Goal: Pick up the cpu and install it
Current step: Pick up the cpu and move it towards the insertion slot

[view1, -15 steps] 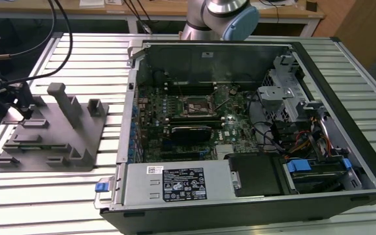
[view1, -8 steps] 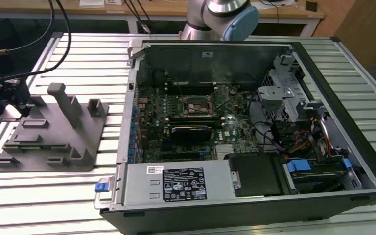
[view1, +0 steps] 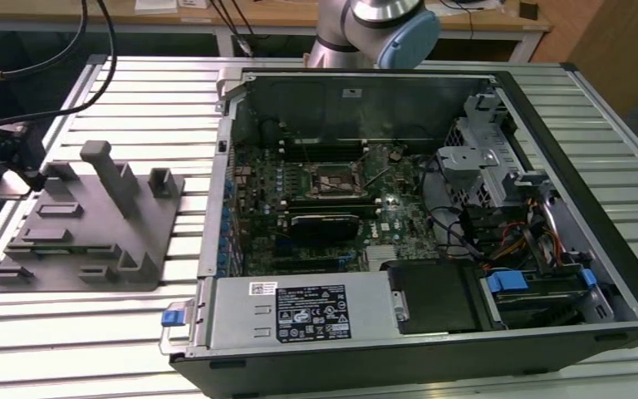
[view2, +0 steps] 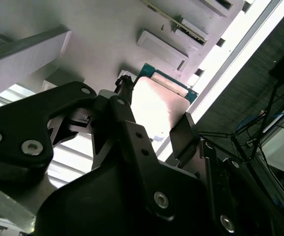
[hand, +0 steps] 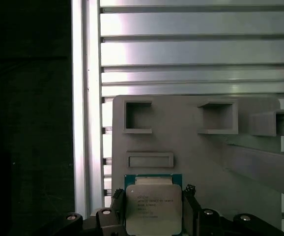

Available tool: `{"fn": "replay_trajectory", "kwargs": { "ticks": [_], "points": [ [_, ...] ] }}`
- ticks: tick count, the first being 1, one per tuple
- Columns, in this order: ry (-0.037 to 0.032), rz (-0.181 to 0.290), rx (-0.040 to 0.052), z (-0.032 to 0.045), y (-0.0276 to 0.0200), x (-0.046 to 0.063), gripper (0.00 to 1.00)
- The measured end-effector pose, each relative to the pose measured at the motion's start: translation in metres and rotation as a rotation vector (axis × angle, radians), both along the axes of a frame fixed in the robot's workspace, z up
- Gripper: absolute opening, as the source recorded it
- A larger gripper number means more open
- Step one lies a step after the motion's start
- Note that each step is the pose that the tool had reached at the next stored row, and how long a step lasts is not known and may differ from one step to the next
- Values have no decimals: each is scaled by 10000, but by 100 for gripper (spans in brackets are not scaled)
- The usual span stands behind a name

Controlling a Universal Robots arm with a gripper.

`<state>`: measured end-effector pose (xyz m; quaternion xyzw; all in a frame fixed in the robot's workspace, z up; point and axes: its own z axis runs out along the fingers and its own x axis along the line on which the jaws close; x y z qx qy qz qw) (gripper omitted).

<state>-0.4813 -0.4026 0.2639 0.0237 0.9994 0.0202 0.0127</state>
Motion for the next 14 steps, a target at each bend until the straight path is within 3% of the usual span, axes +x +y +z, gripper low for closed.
{"fn": "replay_trajectory", "kwargs": {
  "ticks": [14],
  "points": [
    [-1,-1,2,208,0,0,55]
  ]
}}
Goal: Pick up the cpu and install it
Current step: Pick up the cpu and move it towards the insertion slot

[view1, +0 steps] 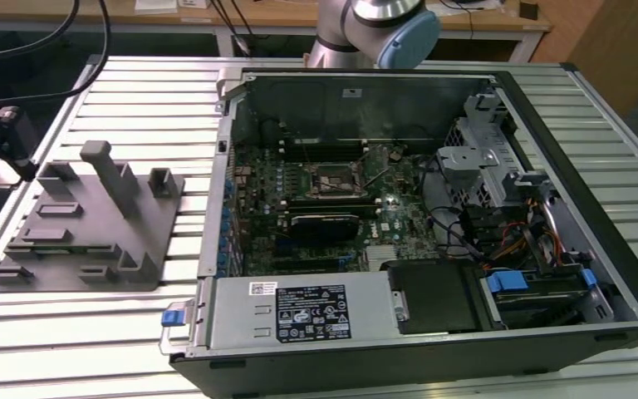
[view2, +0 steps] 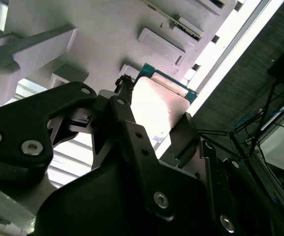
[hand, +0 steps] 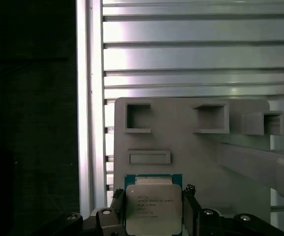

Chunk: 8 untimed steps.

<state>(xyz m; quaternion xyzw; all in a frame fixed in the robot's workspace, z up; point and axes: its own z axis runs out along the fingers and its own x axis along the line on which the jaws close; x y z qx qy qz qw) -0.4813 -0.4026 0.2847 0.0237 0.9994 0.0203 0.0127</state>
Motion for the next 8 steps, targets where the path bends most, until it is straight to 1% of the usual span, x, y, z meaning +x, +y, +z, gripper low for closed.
{"fn": "replay_trajectory", "kwargs": {
  "ticks": [8],
  "points": [
    [1,0,0,155,0,0,55]
  ]
}}
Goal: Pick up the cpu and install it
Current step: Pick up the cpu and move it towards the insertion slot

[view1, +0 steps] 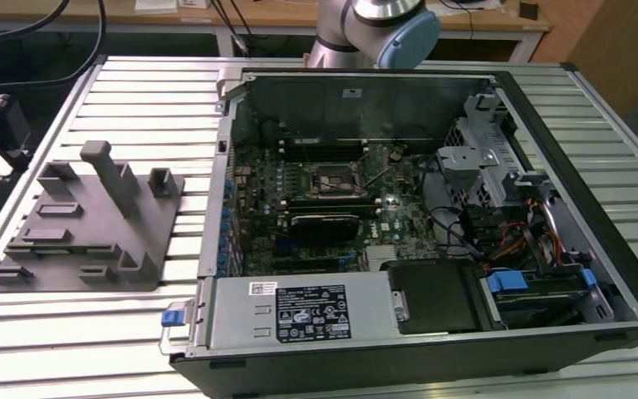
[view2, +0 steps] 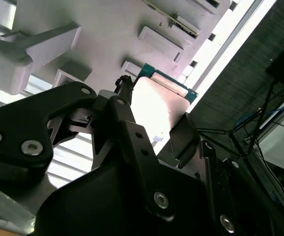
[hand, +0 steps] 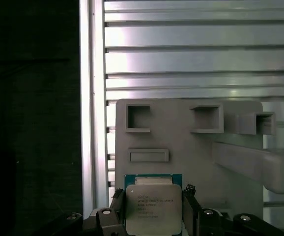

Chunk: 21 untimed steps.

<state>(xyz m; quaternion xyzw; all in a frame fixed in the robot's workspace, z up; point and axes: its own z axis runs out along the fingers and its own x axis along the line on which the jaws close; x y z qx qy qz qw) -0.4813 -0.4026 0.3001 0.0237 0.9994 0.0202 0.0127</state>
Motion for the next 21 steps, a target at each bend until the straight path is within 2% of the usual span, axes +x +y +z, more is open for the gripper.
{"fn": "replay_trajectory", "kwargs": {
  "ticks": [10,21],
  "points": [
    [0,0,0,134,0,0,55],
    [0,0,0,244,0,0,55]
  ]
}}
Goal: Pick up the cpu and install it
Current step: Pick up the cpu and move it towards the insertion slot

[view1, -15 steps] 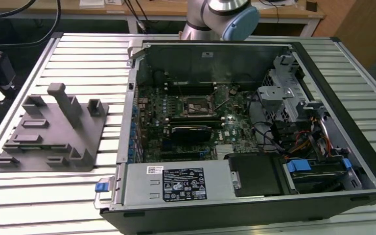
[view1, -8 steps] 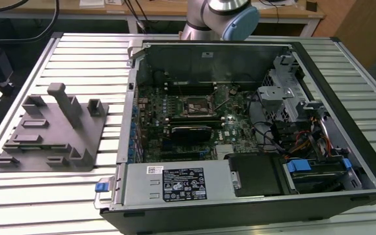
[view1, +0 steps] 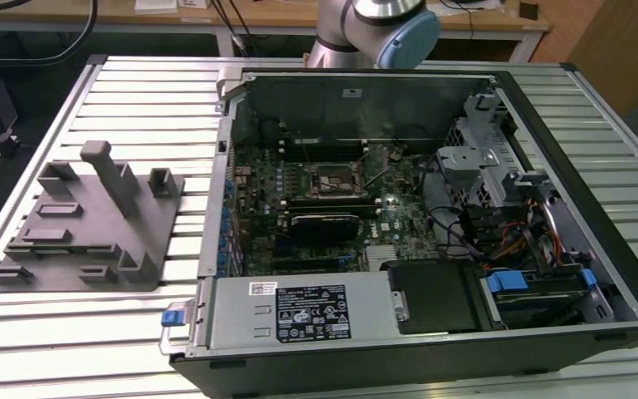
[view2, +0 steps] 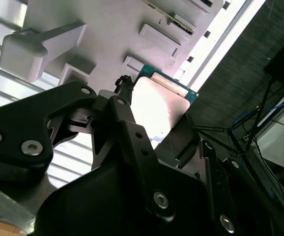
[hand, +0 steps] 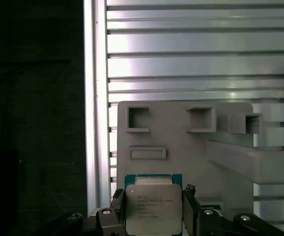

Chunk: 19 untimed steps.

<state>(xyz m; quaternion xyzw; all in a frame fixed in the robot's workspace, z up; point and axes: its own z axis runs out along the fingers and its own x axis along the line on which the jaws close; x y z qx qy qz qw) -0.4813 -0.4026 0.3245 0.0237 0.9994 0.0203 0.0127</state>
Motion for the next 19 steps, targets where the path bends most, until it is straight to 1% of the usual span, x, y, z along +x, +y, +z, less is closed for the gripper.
{"fn": "replay_trajectory", "kwargs": {
  "ticks": [19],
  "points": [
    [0,0,0,222,0,0,55]
  ]
}}
